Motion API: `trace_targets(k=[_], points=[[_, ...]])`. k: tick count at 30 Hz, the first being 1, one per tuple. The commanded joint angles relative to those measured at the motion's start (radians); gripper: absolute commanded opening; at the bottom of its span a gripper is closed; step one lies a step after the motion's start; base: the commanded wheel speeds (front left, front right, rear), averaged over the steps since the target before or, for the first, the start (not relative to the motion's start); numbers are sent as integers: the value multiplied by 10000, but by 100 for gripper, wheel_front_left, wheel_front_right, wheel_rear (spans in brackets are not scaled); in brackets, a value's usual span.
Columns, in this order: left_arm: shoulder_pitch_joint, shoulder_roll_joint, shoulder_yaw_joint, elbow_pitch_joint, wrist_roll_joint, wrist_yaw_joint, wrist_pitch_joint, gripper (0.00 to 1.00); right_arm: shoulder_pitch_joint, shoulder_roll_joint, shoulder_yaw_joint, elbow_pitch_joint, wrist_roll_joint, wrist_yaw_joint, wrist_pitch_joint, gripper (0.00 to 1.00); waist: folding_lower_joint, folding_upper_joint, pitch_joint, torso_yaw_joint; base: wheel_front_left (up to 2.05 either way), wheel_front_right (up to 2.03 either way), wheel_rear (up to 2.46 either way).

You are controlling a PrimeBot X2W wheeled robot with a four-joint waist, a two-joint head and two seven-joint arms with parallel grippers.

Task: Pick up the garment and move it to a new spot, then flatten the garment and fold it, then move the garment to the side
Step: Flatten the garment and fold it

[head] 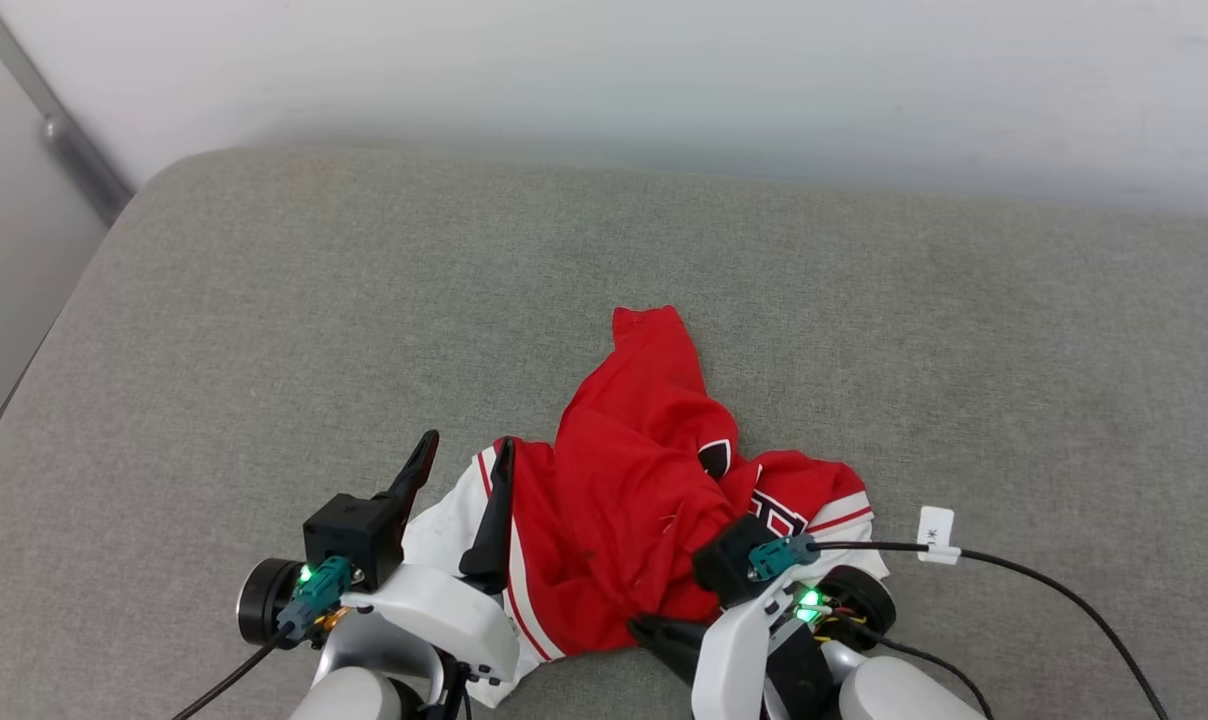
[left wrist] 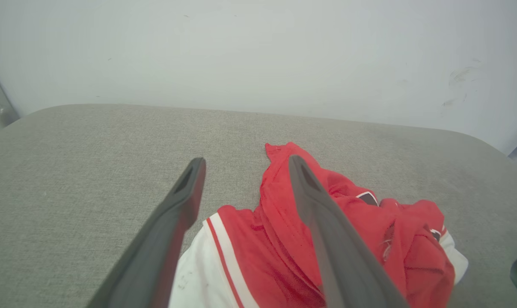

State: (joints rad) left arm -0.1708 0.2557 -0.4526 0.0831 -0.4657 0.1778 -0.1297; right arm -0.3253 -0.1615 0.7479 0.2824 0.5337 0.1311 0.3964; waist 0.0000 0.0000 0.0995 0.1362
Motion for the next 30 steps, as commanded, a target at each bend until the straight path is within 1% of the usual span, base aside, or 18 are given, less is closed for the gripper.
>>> trace_targets(k=[1,2,3,7,10,13,16,19,21,23,24,26,28,30], points=[[86,52,-10,-51,-24,60,10,100,-15,-13,-72,49,6,-7,-181,31,0,0,-28,-20,0,0,0],[116,91,8,-52,-38,66,23,100,99,14,-123,141,21,-7,-352,88,0,0,-63,-47,0,0,0],[150,115,23,-55,-37,80,15,100,185,53,-254,177,26,-7,-626,100,0,0,-105,-68,0,0,0],[281,192,70,-92,-65,159,17,100,322,178,-824,-135,-52,-7,-1866,100,0,0,-326,-159,0,0,0],[464,271,137,-146,-88,262,-23,100,642,229,-1485,-492,-121,-7,-2672,100,0,0,-536,-244,0,0,0],[611,348,223,-240,-111,380,-51,100,998,186,-2453,-616,-310,-7,-2760,100,0,0,-735,-344,0,0,0],[735,406,287,-335,-124,491,-53,100,1328,145,-3606,-647,-501,-7,-2451,100,0,0,-847,-439,0,0,0],[808,464,340,-428,-92,580,-79,100,1582,11,-4671,-443,-686,-7,-1523,100,0,0,-902,-497,0,0,0],[801,488,352,-491,-75,607,-74,100,1630,-208,-5225,-278,-899,-7,-588,100,0,0,-871,-505,0,0,0],[701,505,337,-564,-43,621,-102,100,1583,-327,-5552,-142,-1039,-7,430,100,0,0,-763,-481,0,0,0],[633,507,319,-602,-40,610,-106,100,1540,-428,-5644,-60,-1144,-5,975,100,0,0,-686,-446,0,0,0],[503,499,283,-661,8,579,-134,100,1381,-404,-5709,-19,-1074,-5,1836,100,0,0,-497,-368,0,0,0],[367,466,235,-695,58,545,-153,100,1216,-443,-5612,21,-1127,-5,2450,100,0,0,-289,-261,0,0,0],[226,421,200,-700,76,518,-197,100,1004,-415,-5451,121,-1136,-5,2792,100,0,0,-52,-150,0,0,0]])
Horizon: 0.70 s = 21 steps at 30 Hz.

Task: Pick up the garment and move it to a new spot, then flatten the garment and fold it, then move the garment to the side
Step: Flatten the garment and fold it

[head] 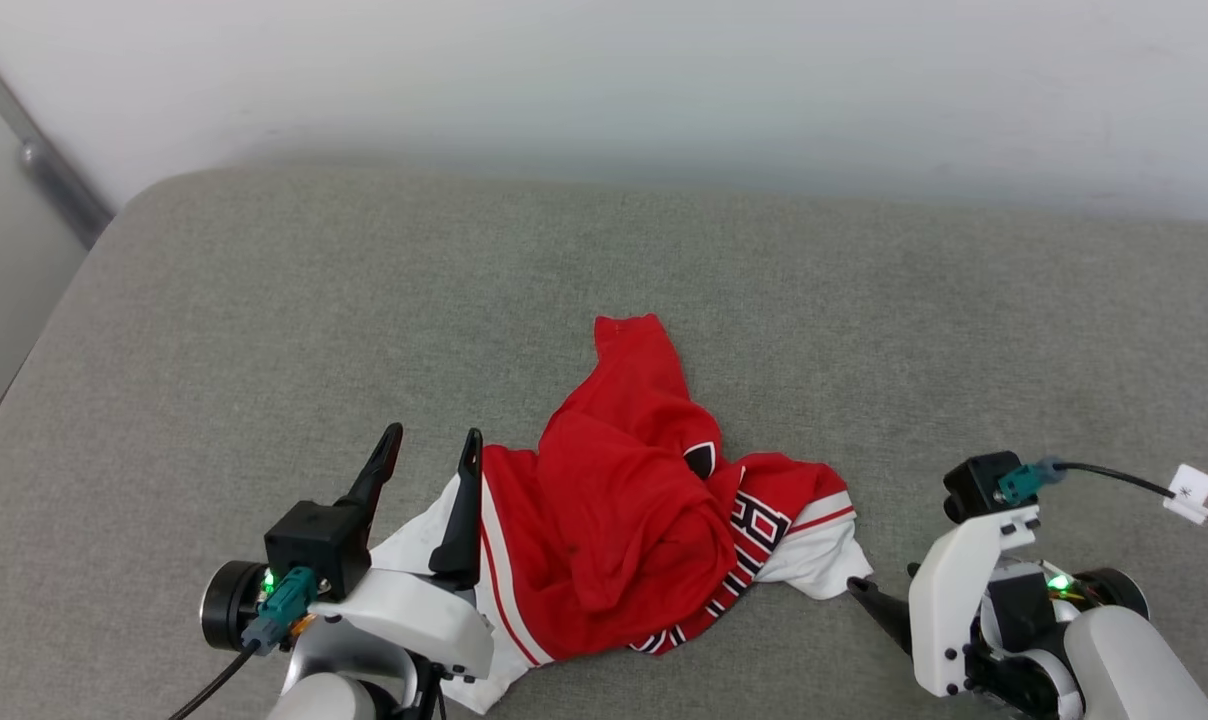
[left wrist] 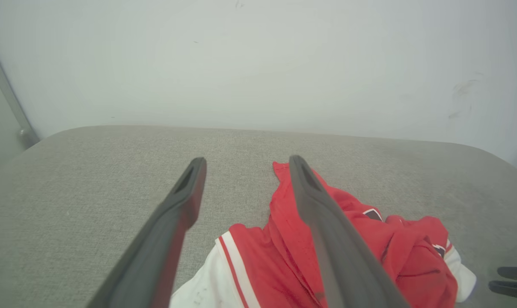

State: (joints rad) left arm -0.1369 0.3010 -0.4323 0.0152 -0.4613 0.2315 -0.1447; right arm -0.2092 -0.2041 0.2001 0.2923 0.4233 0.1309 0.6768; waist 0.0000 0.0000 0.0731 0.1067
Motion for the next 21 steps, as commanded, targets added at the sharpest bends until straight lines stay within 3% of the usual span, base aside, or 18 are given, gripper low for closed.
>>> trace_targets(k=[1,11,12,13,21], points=[[-183,-62,-22,-6,44,-29,-83,100,-312,19,116,114,-49,-5,64,100,0,0,318,197,0,0,0],[-571,-291,-180,362,10,-141,-288,100,-639,400,1191,2357,281,7,1064,100,0,0,928,667,0,0,0],[-572,-299,-176,398,-5,-142,-308,100,-595,435,1292,2400,366,12,1117,31,0,0,935,671,0,0,0],[-571,-301,-159,428,-25,-137,-342,100,-645,445,1333,2305,455,12,1042,0,0,0,936,657,0,0,0],[-323,-193,-74,590,-138,-56,-422,100,-1441,-337,378,256,272,-7,62,0,0,0,550,165,0,0,0]])
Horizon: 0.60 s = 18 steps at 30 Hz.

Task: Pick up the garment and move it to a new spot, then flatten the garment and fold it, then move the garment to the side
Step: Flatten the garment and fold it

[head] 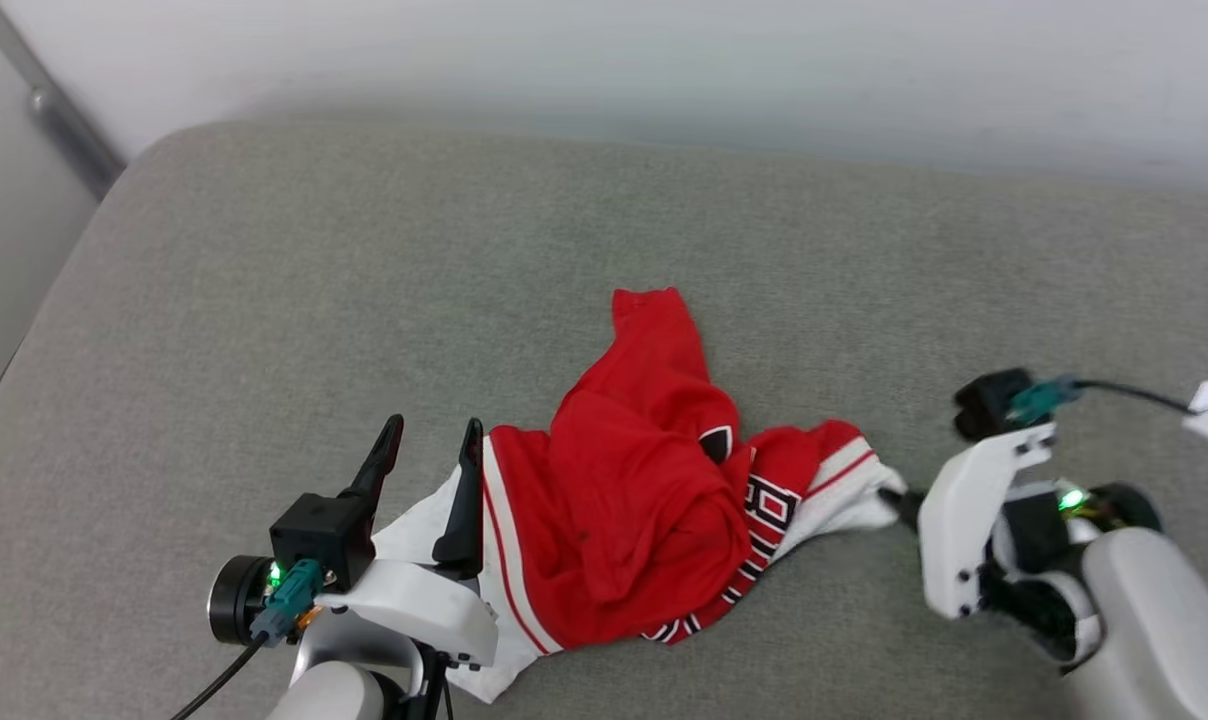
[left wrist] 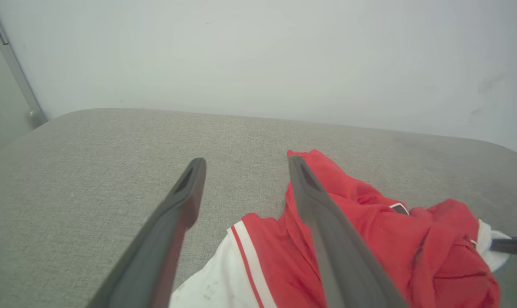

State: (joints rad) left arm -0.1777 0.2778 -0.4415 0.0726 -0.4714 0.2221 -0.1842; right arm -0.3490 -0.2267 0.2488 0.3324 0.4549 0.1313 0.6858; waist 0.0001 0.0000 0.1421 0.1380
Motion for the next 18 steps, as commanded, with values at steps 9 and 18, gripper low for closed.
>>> trace_targets(k=[9,18], points=[[285,196,67,-178,-84,171,38,100,1093,-137,-3512,-2520,-1029,-10,469,0,-1,0,-377,-765,0,0,0],[343,353,84,-231,-134,217,174,100,2350,714,-5409,-1242,-1417,-9,-158,0,-1,0,-299,-917,0,0,0]])
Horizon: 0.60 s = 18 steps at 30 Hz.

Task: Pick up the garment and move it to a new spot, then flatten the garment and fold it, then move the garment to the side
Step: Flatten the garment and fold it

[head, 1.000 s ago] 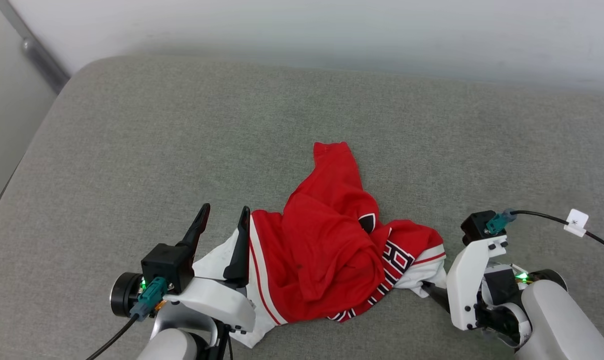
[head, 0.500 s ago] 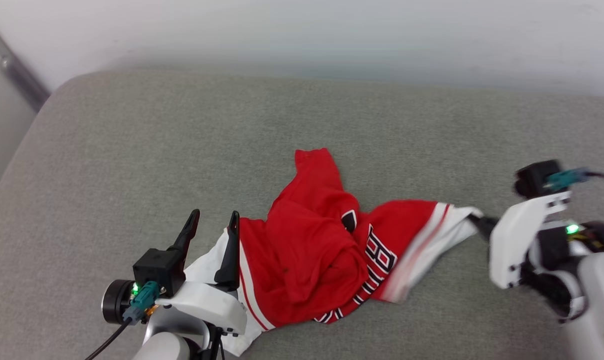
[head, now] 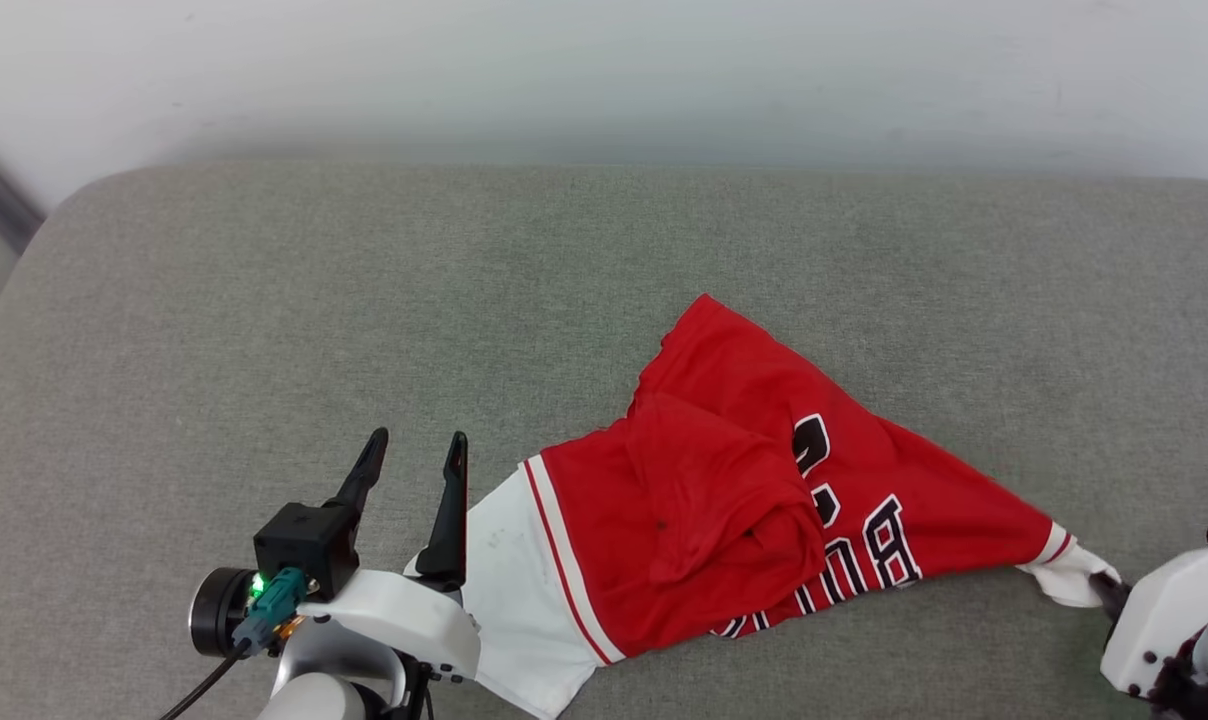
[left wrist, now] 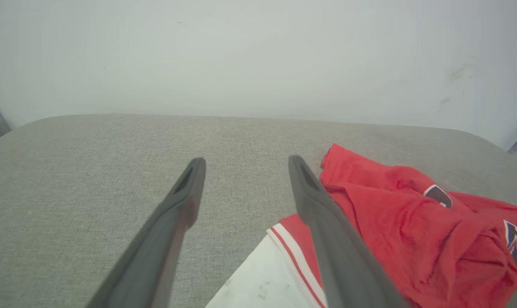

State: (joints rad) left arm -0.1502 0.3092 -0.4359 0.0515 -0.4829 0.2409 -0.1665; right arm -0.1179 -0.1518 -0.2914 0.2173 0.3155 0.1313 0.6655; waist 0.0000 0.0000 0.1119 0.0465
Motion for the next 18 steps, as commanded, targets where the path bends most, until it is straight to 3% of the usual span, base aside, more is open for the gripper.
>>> trace_targets(k=[1,2,8,18], points=[[81,58,35,-8,-20,30,5,100,87,87,-45,143,-27,-10,-229,40,0,0,9,-12,0,0,0],[89,75,37,2,-21,33,18,100,102,151,-35,308,-73,-9,-547,100,0,0,7,-20,0,0,0],[274,198,61,92,-40,113,34,100,258,336,350,573,-60,-9,-2968,100,0,0,-257,-59,0,0,0],[944,469,167,82,-243,297,137,100,1243,387,1364,-581,-675,-9,-6191,100,0,0,-1160,-212,0,0,0]])
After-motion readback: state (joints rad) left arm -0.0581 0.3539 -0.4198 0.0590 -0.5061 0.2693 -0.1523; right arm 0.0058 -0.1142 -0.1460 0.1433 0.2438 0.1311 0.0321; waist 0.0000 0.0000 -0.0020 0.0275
